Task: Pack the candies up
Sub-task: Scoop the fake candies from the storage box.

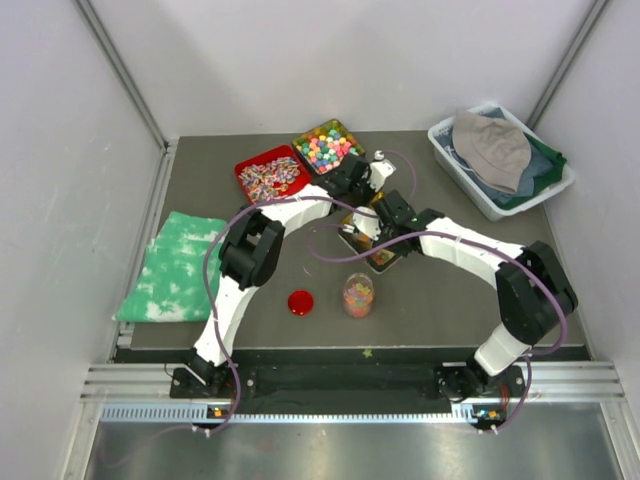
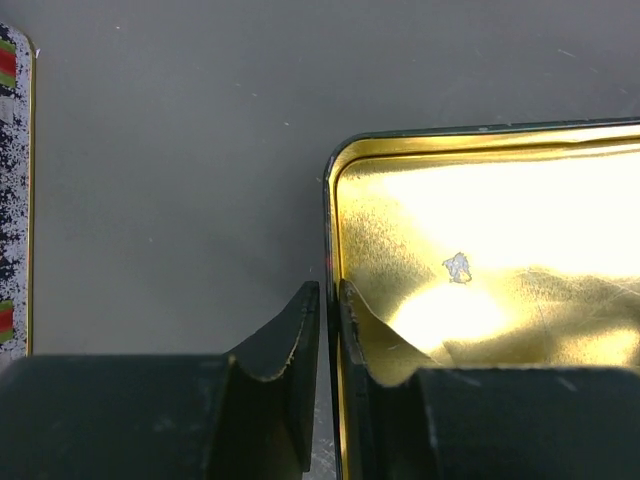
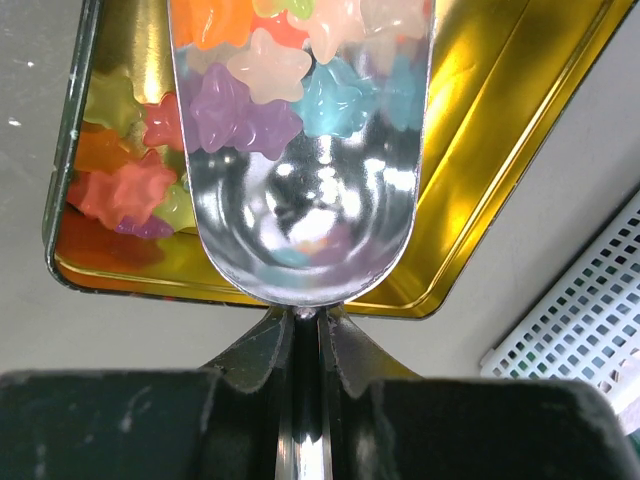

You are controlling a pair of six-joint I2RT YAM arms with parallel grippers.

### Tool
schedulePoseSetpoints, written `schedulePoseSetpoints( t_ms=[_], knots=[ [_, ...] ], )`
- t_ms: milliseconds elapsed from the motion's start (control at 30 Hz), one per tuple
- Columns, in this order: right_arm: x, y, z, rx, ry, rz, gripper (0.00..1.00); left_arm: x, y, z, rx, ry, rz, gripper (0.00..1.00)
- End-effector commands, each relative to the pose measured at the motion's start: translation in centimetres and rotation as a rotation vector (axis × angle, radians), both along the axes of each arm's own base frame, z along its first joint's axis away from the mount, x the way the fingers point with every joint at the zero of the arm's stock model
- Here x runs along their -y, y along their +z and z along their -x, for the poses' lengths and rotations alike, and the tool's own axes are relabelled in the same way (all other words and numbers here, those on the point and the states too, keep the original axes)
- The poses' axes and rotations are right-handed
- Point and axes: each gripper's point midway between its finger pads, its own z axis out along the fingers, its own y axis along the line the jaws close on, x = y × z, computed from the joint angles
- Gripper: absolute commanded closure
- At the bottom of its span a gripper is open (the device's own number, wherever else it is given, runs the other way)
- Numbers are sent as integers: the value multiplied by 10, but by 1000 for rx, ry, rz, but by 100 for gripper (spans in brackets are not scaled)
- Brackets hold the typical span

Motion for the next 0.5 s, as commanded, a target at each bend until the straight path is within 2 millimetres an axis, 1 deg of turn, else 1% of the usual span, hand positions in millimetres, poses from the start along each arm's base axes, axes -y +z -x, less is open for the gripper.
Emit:
schedulePoseSetpoints(
  t_ms=[0,67,100,167,200,233,300,333,433,467],
  knots=[
    [-3,4,-12,28,-34,-26,100,3,2,-11,31,6,46,76],
    [-2,2,-12,25,-39,-24,100,3,1,-12,24,12,52,69],
    [-2,1,-12,16,-34,-25,100,2,2,-13,19,16,58,62],
    [-2,-2,-11,7,-32,-25,100,5,12,-17,20,22,83,54],
    [-3,-3,-10,5,-29,-27,100,3,16,-17,11,22,91,48],
    [-2,-5,-10,-5,-31,-20,100,5,24,-20,16,25,109,47],
    [-3,-6,-10,-8,-30,-24,100,6,34,-19,13,18,129,42],
    [-3,-5,-10,-6,-31,-23,100,7,47,-21,23,16,150,40],
    [-6,-3,-11,-4,-31,-36,100,9,65,-20,16,11,179,38],
    [-6,-2,-11,-5,-32,-39,100,9,68,-20,15,11,187,38]
  ],
)
